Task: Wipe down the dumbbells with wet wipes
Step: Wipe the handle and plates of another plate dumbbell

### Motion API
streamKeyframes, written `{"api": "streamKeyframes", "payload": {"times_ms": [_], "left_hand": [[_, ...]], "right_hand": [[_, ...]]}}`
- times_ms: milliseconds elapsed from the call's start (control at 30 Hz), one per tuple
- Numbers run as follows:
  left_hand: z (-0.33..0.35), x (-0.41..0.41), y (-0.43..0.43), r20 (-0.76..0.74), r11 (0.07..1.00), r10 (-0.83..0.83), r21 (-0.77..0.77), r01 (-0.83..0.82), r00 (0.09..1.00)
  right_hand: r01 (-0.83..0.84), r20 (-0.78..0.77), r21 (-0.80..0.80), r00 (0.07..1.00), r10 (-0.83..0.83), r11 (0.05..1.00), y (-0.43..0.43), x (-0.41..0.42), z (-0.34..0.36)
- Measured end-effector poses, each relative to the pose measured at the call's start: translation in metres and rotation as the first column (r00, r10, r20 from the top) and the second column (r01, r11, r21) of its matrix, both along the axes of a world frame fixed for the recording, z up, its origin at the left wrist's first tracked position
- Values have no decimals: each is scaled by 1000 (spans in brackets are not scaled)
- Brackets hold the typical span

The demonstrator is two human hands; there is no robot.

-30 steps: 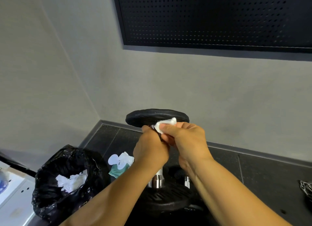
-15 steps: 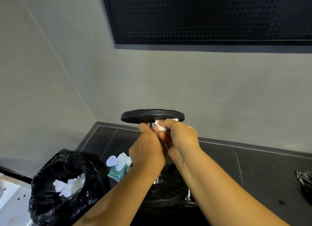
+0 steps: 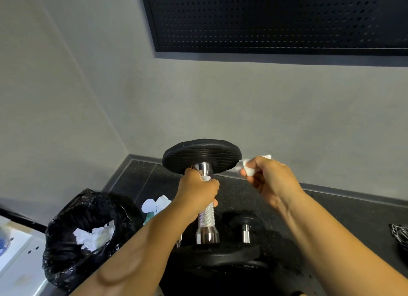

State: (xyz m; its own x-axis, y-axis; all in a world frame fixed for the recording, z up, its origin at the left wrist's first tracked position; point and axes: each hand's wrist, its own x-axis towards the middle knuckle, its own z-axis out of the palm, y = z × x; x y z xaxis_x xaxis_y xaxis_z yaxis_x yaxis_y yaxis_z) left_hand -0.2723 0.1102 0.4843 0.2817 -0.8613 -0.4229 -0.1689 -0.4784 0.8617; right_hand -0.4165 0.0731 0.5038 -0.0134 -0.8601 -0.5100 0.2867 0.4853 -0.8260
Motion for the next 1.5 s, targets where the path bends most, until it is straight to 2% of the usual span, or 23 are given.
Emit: {"api": "streamKeyframes", "payload": {"times_ms": [100, 167, 333, 500, 733, 933, 1200, 1500], "left_hand": [[0, -3, -1, -122, 1000, -9, 17, 11, 993], [-2, -6, -3, -139, 999, -30, 21, 33, 990], [-13, -19, -10, -58, 994, -93, 52, 96, 994], [-39, -42, -18, 37, 983, -155, 101, 150, 987], [-87, -81, -40, 28, 967, -168, 198, 159, 985], [-134, -117, -61, 31, 939, -230, 269, 214, 973], [-184, -159, -86, -157, 870, -245, 401, 288, 957], [-263, -210, -111, -224, 785, -346, 464, 411, 911]], "right_hand": [[-52, -92, 29, 994, 55, 998, -4, -12, -21], [-151, -170, 43, 973, 157, 988, -1, -14, -35], [-379, -266, 51, 887, 378, 924, 12, -11, -58], [-533, -196, 190, 803, 564, 825, 15, -20, -72], [-437, -35, 279, 885, 464, 855, 11, -49, -105], [-333, -198, 329, 891, 409, 884, -2, -70, -149], [-175, -290, 392, 908, 301, 903, -22, -104, -217], [-100, -340, 529, 885, 318, 843, -47, -163, -294]]}}
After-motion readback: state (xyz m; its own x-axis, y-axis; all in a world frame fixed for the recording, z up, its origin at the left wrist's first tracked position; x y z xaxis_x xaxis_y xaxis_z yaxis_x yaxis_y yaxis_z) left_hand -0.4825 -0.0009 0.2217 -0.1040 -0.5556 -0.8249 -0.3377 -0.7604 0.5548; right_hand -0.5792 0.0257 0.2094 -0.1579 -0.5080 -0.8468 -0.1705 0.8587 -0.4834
